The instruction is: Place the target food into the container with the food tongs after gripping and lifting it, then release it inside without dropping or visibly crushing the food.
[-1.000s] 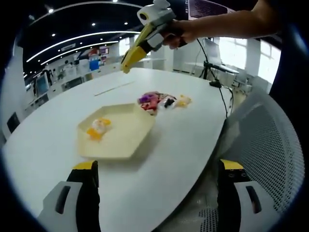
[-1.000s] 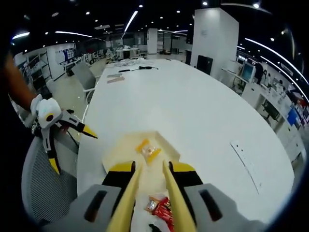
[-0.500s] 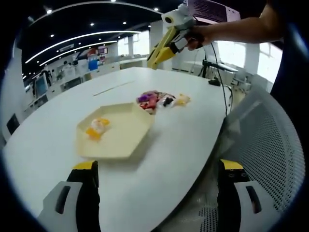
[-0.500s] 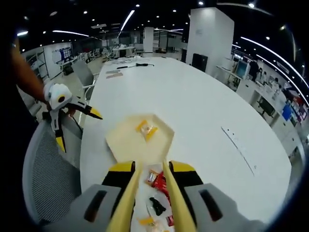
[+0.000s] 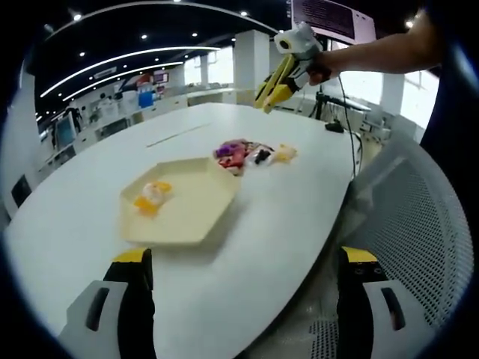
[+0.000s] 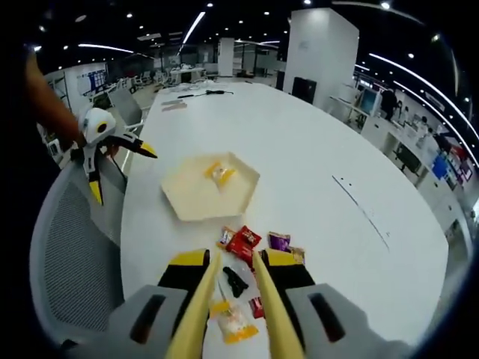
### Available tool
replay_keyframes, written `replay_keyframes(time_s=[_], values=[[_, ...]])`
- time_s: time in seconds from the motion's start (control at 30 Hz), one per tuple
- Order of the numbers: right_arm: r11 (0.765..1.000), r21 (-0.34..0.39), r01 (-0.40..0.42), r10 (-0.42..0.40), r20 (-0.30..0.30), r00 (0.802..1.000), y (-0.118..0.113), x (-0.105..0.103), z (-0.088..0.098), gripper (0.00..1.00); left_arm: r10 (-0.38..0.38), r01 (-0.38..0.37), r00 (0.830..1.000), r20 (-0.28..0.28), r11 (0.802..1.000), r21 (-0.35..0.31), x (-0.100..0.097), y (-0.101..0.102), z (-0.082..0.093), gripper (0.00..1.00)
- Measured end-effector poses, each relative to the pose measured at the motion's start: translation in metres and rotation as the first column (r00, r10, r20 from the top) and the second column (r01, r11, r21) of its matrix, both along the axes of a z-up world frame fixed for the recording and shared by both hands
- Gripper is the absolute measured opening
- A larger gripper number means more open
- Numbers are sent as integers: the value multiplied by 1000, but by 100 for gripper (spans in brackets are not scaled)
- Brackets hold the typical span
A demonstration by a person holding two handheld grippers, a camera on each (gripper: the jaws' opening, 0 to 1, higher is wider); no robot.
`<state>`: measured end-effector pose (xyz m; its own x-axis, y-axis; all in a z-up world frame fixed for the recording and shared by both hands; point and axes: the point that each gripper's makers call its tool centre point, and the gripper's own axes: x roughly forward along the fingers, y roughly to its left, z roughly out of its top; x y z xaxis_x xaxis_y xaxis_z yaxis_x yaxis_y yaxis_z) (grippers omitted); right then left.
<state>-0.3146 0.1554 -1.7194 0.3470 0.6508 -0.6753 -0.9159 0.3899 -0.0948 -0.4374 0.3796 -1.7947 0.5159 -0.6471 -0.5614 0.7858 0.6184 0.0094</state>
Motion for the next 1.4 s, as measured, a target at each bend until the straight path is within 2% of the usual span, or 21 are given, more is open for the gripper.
replay_keyframes(time_s=[0.4,0.57,0.93,1.4], values=[[1000,8,6,-6,10,1000,-11,-7,-2,26,-4,4,1000,-10,1000,9,-1,0,-2,99],[1000,-10,-2,2,12,1000,-19,-7,-7,26,-4,4,1000,-12,1000,11,-1,0,-2,99],[1000,-23,3,-3,-18,1000,-36,-16,-19,26,-7,8,1000,-15,1000,17,-2,0,-4,99],[998,-37,48,-52,-98,994,-54,-27,-65,26,-9,9,1000,-19,1000,17,-2,0,-5,99]])
